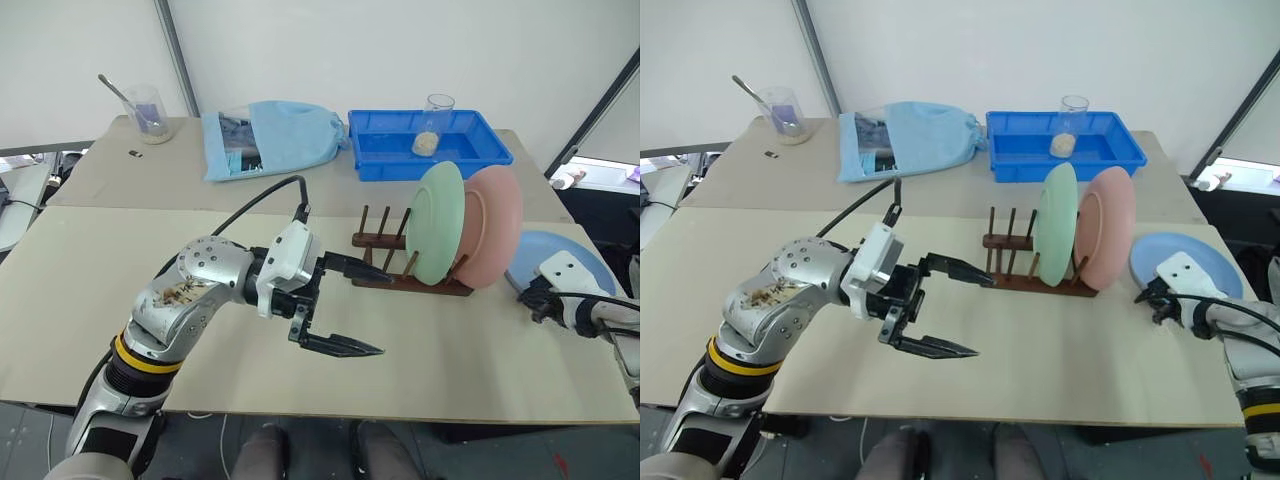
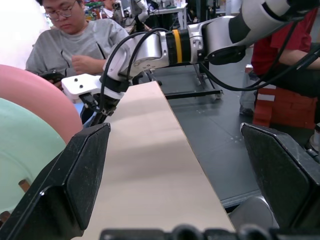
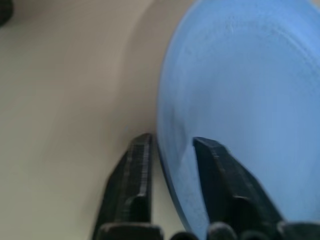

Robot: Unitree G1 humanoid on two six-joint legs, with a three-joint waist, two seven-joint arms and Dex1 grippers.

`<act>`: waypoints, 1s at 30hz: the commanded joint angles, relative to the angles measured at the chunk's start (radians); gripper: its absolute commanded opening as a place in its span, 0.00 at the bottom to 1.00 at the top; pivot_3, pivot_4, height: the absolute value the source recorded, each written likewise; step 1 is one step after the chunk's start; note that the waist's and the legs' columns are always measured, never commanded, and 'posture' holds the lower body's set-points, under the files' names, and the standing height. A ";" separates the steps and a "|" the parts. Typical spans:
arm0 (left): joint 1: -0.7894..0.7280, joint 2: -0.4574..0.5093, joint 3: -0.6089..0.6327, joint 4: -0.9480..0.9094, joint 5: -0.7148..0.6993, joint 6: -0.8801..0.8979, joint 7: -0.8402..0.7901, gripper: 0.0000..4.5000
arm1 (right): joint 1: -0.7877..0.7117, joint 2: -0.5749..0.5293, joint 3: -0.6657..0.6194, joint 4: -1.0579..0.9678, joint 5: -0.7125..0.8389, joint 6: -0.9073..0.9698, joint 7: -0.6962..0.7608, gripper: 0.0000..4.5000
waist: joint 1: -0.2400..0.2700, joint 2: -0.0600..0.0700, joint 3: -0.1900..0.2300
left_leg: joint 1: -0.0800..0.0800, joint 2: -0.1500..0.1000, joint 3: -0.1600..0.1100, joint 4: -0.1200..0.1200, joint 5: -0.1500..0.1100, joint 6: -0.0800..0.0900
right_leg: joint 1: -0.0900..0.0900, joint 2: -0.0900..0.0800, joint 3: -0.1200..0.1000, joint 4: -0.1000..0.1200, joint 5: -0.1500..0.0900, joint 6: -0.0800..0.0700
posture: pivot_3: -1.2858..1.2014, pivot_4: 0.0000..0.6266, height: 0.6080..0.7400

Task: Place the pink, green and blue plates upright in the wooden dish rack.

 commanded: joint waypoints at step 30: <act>0.161 0.109 0.234 -0.038 0.081 -0.043 0.240 1.00 | -0.598 0.063 -0.100 -0.363 0.150 -0.103 -0.073 0.01 | -0.039 0.005 0.001 | 0.003 0.002 -0.001 -0.004 0.000 0.000 | 0.000 0.002 0.000 0.001 0.001 0.002 | 0.52 0.24 1.00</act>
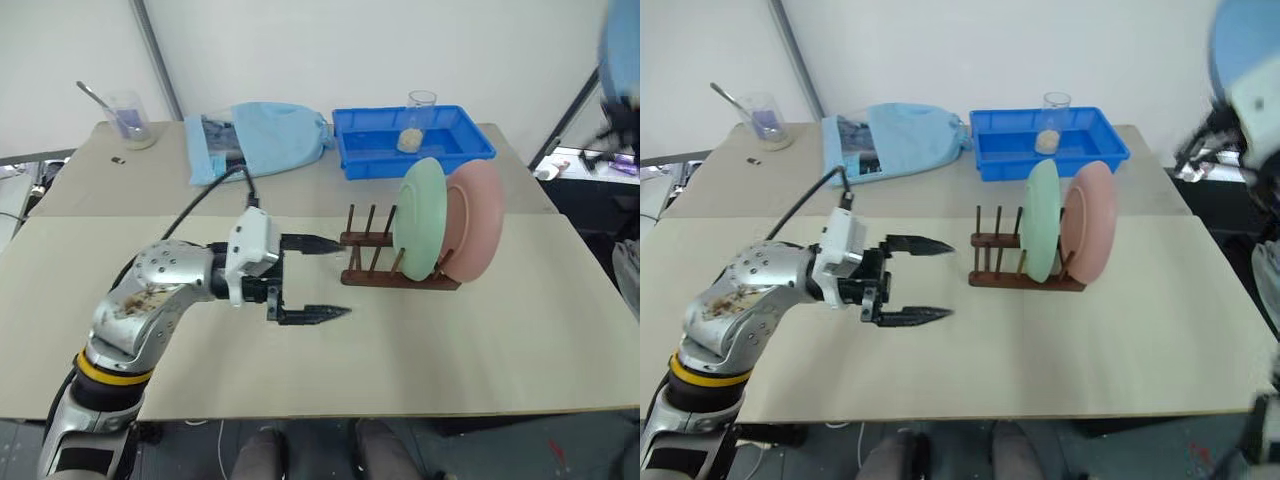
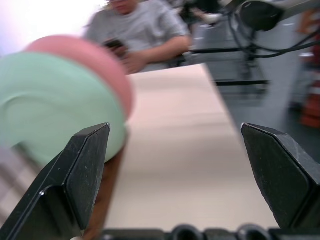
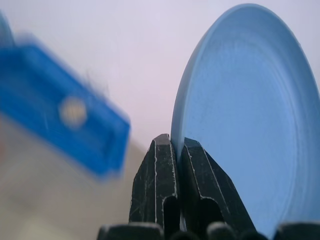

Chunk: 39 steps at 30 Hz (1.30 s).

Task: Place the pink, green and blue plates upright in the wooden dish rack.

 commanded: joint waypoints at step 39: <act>0.047 0.065 0.091 0.117 0.047 -0.156 -0.007 1.00 | 0.234 0.416 -0.036 -0.486 1.582 0.527 -0.880 0.01 | 0.009 0.000 0.000 | -0.007 0.001 -0.002 -0.001 0.000 0.000 | -0.004 -0.002 -0.005 -0.001 0.004 -0.009 | 0.52 0.24 1.00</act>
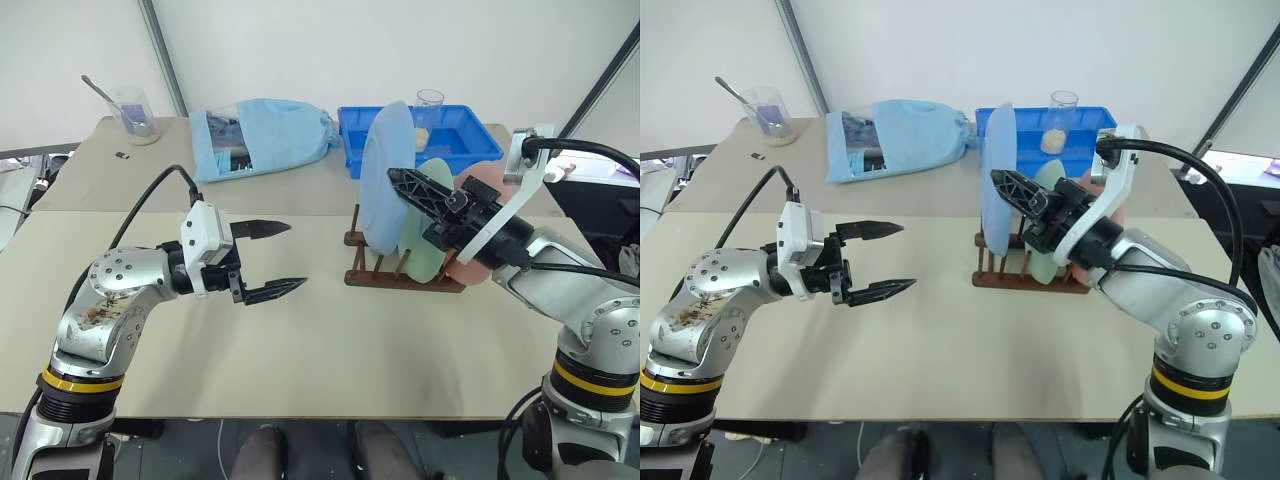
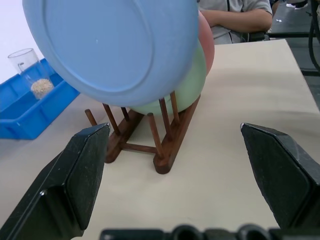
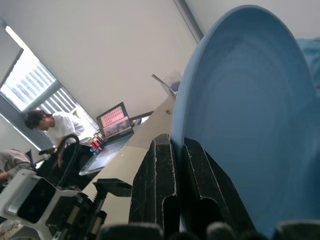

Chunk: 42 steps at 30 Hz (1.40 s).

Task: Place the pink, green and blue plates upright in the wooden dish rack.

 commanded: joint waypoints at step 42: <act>0.287 0.251 0.132 -0.061 0.181 0.003 0.054 1.00 | 0.633 -0.755 -0.544 -0.109 -0.801 -0.073 1.386 0.93 | 0.031 -0.001 0.000 | 0.004 0.004 0.003 -0.002 -0.001 0.001 | 0.001 -0.002 -0.001 -0.002 -0.010 -0.001 | 0.52 0.24 1.00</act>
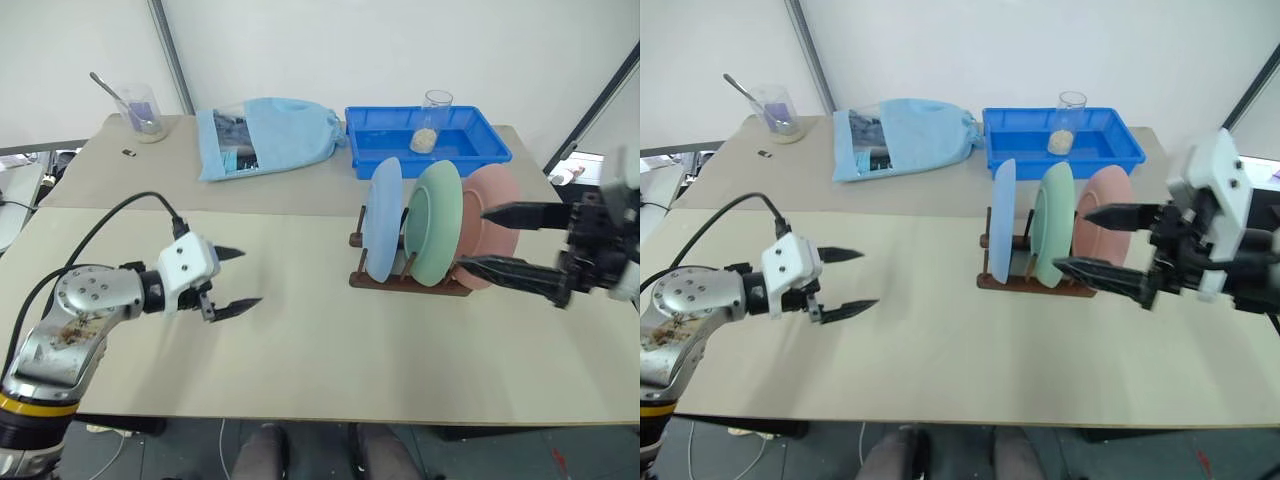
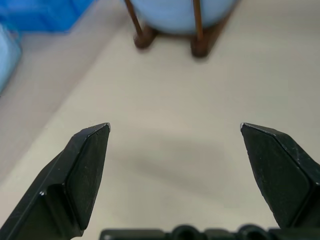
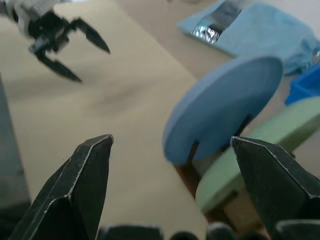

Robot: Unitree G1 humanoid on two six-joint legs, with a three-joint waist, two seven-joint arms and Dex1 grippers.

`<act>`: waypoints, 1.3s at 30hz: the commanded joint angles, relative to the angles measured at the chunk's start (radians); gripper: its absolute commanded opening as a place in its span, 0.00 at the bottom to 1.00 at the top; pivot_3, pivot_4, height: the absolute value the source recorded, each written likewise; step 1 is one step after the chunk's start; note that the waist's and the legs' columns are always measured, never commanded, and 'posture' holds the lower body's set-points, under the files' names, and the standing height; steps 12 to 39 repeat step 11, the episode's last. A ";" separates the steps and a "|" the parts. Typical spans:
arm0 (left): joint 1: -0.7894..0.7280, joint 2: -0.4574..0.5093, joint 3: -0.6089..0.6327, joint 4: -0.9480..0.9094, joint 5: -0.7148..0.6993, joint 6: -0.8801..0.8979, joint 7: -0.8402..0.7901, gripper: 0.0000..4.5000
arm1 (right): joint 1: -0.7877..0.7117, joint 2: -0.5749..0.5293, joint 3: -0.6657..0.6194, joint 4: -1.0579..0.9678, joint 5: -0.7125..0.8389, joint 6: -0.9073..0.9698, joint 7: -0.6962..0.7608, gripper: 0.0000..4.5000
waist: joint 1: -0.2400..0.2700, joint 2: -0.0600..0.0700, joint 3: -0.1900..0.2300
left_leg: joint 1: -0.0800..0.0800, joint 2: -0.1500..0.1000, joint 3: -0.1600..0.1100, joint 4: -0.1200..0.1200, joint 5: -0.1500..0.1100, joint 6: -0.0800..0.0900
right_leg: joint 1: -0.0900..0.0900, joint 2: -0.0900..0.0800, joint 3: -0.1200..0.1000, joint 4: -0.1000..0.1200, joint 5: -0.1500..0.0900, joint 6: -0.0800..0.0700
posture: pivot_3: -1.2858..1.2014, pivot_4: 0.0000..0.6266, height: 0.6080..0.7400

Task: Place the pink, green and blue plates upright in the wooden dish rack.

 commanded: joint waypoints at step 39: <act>0.056 -0.006 0.121 -0.043 -0.043 0.000 0.007 1.00 | 0.307 0.072 -0.030 0.064 -0.514 -0.391 0.335 0.93 | 0.003 -0.001 0.001 | 0.004 0.006 0.013 0.000 -0.002 -0.007 | -0.001 0.000 -0.001 0.000 0.000 0.000 | 0.52 0.24 1.00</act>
